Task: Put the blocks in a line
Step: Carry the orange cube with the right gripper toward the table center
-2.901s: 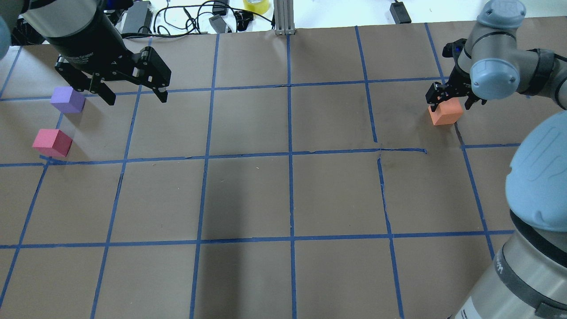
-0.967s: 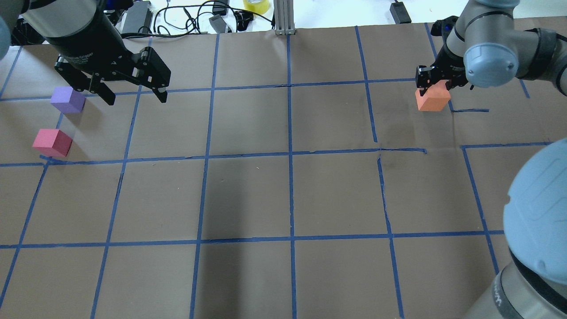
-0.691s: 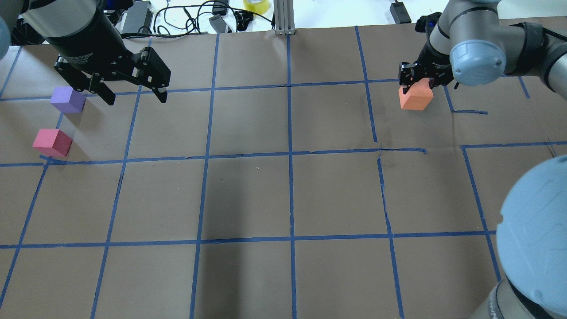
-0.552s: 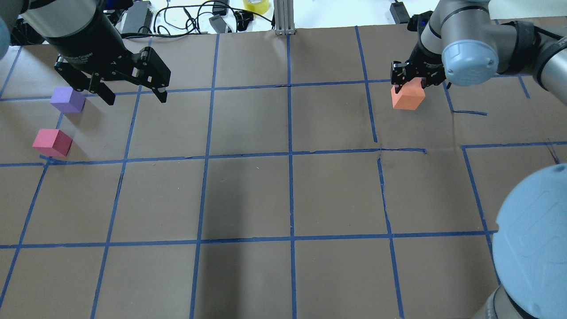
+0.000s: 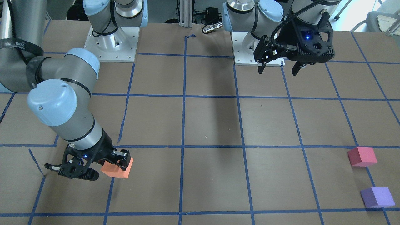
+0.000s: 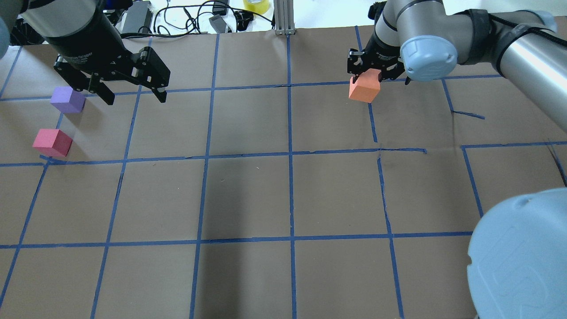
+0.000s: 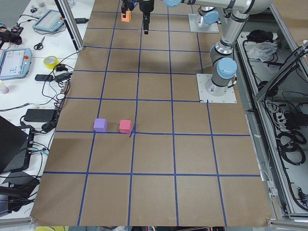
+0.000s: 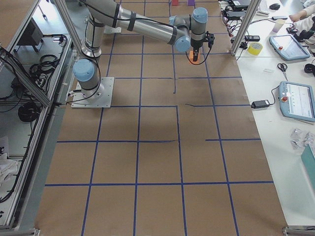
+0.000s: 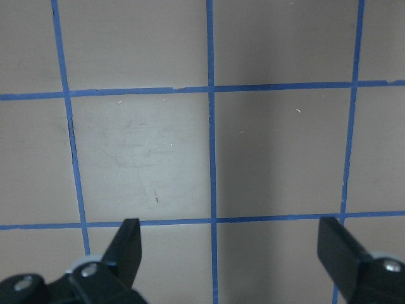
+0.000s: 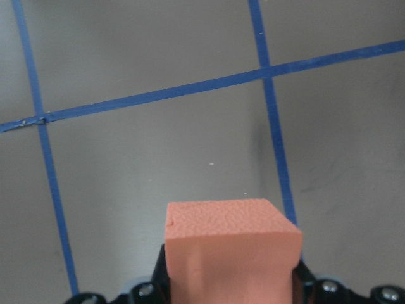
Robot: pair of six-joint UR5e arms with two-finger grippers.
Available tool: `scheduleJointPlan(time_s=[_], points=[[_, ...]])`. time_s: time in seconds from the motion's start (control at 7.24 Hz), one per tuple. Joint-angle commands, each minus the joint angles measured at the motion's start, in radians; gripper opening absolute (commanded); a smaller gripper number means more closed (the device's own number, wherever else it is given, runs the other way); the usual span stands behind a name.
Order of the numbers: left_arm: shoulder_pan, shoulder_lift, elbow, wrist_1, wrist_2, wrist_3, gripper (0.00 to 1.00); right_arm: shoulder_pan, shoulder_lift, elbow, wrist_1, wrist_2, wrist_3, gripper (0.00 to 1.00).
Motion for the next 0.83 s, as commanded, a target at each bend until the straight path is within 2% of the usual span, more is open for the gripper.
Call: scheduleJointPlan(time_s=[0.0, 0.41, 0.69], points=[[0.001, 0.000, 0.001, 0.000, 0.000, -0.004, 1.00, 0.081, 0.036, -0.055, -0.002, 0.016, 0.154, 0.00], [0.001, 0.002, 0.000, 0.000, 0.000, 0.002, 1.00, 0.179, 0.098, -0.135, -0.008, 0.015, 0.253, 0.00], [0.001, 0.002, 0.000, 0.000, 0.000, 0.004, 1.00, 0.229, 0.118, -0.144, -0.016, 0.009, 0.284, 0.00]])
